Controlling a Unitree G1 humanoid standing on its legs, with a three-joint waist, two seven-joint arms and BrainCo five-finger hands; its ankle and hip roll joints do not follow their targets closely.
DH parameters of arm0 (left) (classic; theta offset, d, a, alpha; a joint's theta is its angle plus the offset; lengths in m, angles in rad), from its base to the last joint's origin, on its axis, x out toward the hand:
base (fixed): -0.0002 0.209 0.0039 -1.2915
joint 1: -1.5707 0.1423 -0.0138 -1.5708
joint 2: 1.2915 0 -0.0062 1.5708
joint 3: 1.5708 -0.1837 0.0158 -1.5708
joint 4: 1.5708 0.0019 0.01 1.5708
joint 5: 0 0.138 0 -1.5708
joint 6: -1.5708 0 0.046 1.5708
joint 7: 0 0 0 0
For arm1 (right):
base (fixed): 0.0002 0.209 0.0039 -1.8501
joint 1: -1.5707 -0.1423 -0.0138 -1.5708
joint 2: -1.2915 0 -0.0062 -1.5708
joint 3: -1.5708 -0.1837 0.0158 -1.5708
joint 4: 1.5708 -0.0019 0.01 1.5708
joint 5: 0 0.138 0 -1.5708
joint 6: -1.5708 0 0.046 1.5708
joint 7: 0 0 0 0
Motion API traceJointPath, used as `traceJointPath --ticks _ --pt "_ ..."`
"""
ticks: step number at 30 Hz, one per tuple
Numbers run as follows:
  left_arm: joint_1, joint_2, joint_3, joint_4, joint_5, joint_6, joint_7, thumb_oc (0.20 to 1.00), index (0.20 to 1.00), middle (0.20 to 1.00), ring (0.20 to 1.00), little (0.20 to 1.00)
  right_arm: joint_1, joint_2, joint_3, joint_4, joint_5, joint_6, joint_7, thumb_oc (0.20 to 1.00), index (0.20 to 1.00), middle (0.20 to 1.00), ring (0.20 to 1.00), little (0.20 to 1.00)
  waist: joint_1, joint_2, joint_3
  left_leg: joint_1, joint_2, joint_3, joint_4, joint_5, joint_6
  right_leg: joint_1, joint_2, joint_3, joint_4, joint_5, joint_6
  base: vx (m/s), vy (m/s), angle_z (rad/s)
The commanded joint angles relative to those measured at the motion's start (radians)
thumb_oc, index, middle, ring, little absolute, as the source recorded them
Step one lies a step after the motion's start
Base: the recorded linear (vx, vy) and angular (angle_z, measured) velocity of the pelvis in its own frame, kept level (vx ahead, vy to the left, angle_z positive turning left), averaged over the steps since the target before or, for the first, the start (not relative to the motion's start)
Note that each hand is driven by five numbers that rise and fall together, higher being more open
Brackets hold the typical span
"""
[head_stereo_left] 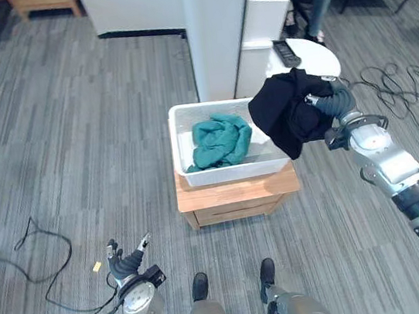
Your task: Tidy up the quilt and then pick up the clothes from the bed and put them into the laundry hamper.
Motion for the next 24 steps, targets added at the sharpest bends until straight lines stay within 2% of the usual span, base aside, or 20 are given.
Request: traceJointPath --ticks 1,6,12,15,16,17,21,24 --pt "0.012 0.04 -0.011 -0.001 0.01 -0.026 -0.031 1.0 1.0 1.0 1.0 1.0 -0.123 -0.062 0.025 -0.002 -0.028 -0.018 0.0 0.2 0.2 0.2 0.2 0.2 0.004 0.009 -0.014 -0.095 -0.009 -0.011 0.087 -0.076 0.042 0.066 -0.053 -0.023 0.031 -0.119 0.103 0.02 0.061 0.28" --pt "0.015 0.043 -0.016 0.028 -0.005 -0.041 -0.07 1.0 1.0 1.0 1.0 1.0 -0.193 -0.036 0.074 0.082 -0.076 0.003 0.014 0.2 0.2 0.2 0.2 0.2 0.027 0.015 0.013 -0.098 -0.008 -0.012 0.071 -0.067 0.038 0.056 -0.068 -0.048 0.034 -0.114 0.113 0.0 0.041 0.22" --pt "0.003 0.054 -0.062 -0.019 -0.04 -0.004 -0.107 1.0 1.0 1.0 1.0 1.0 -0.3 0.007 0.141 0.257 -0.18 0.012 0.008 0.2 0.2 0.2 0.2 0.2 0.069 0.018 0.064 -0.133 -0.011 -0.031 0.085 -0.065 0.035 0.034 -0.071 -0.066 0.034 -0.103 0.113 -0.01 0.03 0.11" --pt "-0.01 0.064 -0.088 -0.023 -0.054 0.011 -0.107 1.0 1.0 1.0 1.0 1.0 -0.366 0.015 0.18 0.357 -0.188 0.039 0.044 0.2 0.2 0.2 0.2 0.2 0.091 0.011 0.094 -0.161 -0.009 -0.041 0.084 -0.06 0.03 0.016 -0.068 -0.082 0.025 -0.096 0.114 -0.04 -0.023 0.04" --pt "-0.016 0.065 -0.096 -0.023 -0.055 0.009 -0.109 1.0 1.0 1.0 1.0 1.0 -0.392 0.026 0.206 0.398 -0.177 0.049 0.058 0.536 0.536 0.536 0.536 0.536 0.1 0.008 0.108 -0.175 -0.006 -0.042 0.081 -0.055 0.027 0.008 -0.065 -0.089 0.018 -0.09 0.112 -0.09 -0.057 0.13" --pt "-0.019 0.065 -0.101 -0.028 -0.056 0.015 -0.112 1.0 1.0 1.0 1.0 1.0 -0.404 0.033 0.219 0.425 -0.171 0.063 0.061 1.0 1.0 1.0 1.0 1.0 0.106 0.007 0.117 -0.181 -0.005 -0.043 0.078 -0.051 0.026 0.004 -0.063 -0.094 0.012 -0.087 0.111 -0.07 -0.052 0.14" --pt "-0.014 0.064 -0.129 -0.042 -0.048 0.019 -0.13 1.0 1.0 1.0 1.0 1.0 -0.432 0.068 0.262 0.52 -0.144 0.108 0.039 1.0 1.0 1.0 1.0 1.0 0.126 0.01 0.14 -0.203 -0.004 -0.042 0.062 -0.037 0.02 -0.012 -0.062 -0.114 -0.003 -0.078 0.108 -0.05 -0.003 0.16" --pt "-0.008 0.064 -0.155 -0.047 -0.048 0.016 -0.143 1.0 1.0 1.0 1.0 1.0 -0.442 0.079 0.267 0.584 -0.133 0.091 0.018 1.0 1.0 1.0 1.0 1.0 0.134 0.017 0.14 -0.222 -0.008 -0.044 0.054 -0.031 0.017 -0.027 -0.063 -0.128 -0.005 -0.077 0.107 -0.05 0.035 0.16"
